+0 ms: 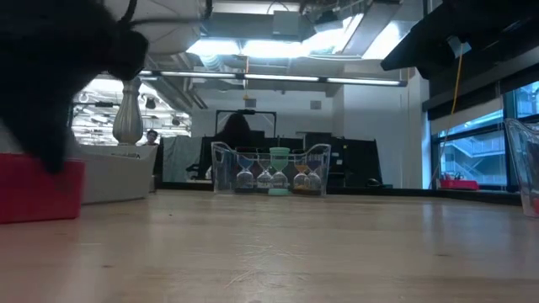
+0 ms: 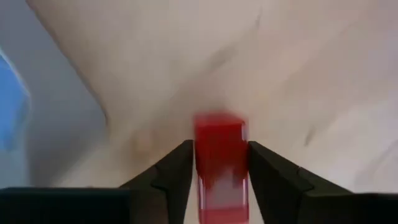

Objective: Pick & Place Office items
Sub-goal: Put the red charger adapter into the gray bin, then put the red hourglass into the top transparent bin

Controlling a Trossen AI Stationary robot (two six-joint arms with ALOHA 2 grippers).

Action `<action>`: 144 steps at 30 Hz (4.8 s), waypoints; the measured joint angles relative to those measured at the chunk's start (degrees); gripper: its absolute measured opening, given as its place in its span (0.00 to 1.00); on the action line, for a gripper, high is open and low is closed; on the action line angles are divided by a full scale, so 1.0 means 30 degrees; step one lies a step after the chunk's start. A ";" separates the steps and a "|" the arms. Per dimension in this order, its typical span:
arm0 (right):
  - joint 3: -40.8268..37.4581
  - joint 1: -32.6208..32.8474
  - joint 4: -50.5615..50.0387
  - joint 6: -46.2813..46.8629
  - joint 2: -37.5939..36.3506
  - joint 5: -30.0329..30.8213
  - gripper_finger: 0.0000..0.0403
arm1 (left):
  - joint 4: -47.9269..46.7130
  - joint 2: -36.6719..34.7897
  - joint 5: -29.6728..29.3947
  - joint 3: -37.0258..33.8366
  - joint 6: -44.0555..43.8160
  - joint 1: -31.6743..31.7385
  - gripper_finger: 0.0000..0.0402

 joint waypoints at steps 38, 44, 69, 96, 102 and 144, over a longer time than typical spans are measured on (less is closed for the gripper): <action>0.0000 0.0000 -0.0007 0.0494 0.0000 0.0051 0.81 | -0.2735 -0.2640 -0.2486 0.2803 0.4249 -0.0015 0.31; 0.0000 0.0000 -0.0015 0.0881 0.0000 0.0041 0.81 | -0.8133 -0.4140 -0.5011 0.3723 0.3633 0.0007 0.32; 0.0000 0.0000 -0.0015 0.0946 0.0000 0.0049 0.81 | -0.8207 -0.4626 -0.0470 -0.1455 0.4048 0.1081 0.31; 0.0000 -0.0004 -0.0015 0.1012 0.0004 0.0044 0.81 | -0.9792 -0.4619 -0.0527 -0.0734 0.3582 0.1811 0.48; 0.0000 -0.0005 -0.0022 0.1713 0.0003 0.0044 0.81 | -1.0757 -0.4634 -0.1775 0.1985 0.3809 0.1670 0.46; -0.3743 -0.0952 -0.2550 0.1859 -0.8456 0.0467 0.81 | -0.6280 -0.4626 -0.5952 0.3912 -0.2482 -0.5335 0.43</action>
